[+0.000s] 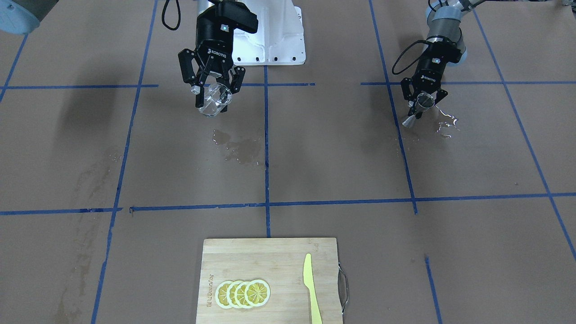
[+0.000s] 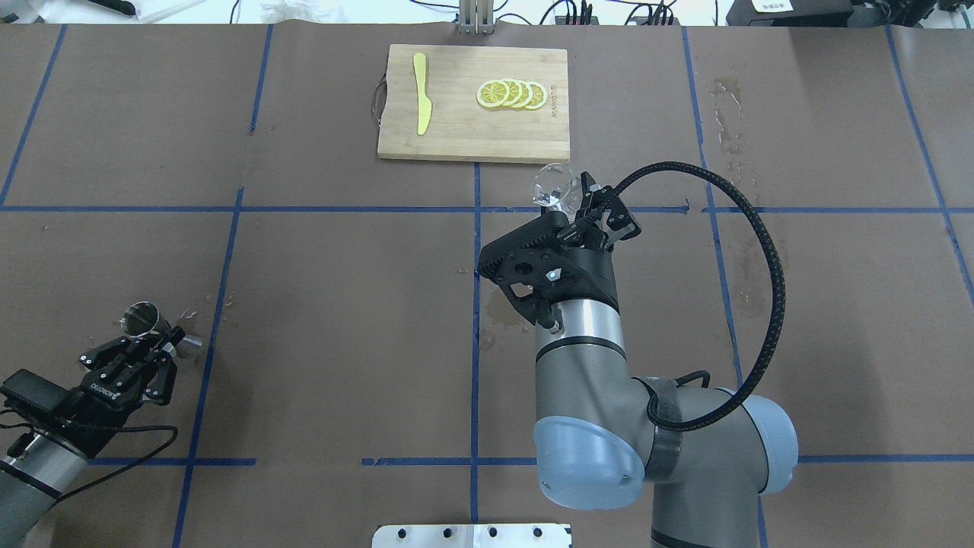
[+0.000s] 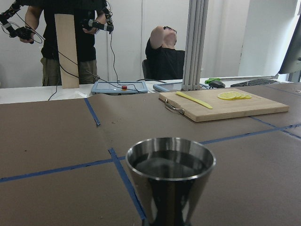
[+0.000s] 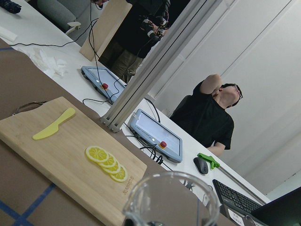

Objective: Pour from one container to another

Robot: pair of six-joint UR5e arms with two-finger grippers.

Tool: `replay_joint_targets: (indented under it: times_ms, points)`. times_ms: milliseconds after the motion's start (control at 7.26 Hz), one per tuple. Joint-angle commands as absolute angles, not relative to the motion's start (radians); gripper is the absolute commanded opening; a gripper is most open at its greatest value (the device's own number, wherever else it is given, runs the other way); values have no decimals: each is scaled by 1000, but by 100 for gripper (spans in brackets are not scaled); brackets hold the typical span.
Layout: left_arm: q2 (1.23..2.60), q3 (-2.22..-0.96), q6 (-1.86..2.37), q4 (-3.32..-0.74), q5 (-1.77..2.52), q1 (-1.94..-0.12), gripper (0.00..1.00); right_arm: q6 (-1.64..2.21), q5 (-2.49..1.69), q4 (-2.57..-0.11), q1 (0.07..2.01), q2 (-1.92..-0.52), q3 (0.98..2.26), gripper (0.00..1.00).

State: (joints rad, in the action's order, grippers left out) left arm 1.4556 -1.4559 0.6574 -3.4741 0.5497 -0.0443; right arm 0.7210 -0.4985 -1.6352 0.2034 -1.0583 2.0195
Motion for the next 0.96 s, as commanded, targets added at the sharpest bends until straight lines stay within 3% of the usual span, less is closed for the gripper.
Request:
replay_joint_targets:
  times_ms: [0, 826]
  points:
    - [1457, -1445, 663, -3473, 555, -44, 0, 721, -499, -1635, 202, -1060, 2020, 0]
    - [1476, -1419, 669, -3476, 563, -41, 0, 721, -499, -1635, 202, -1060, 2020, 0]
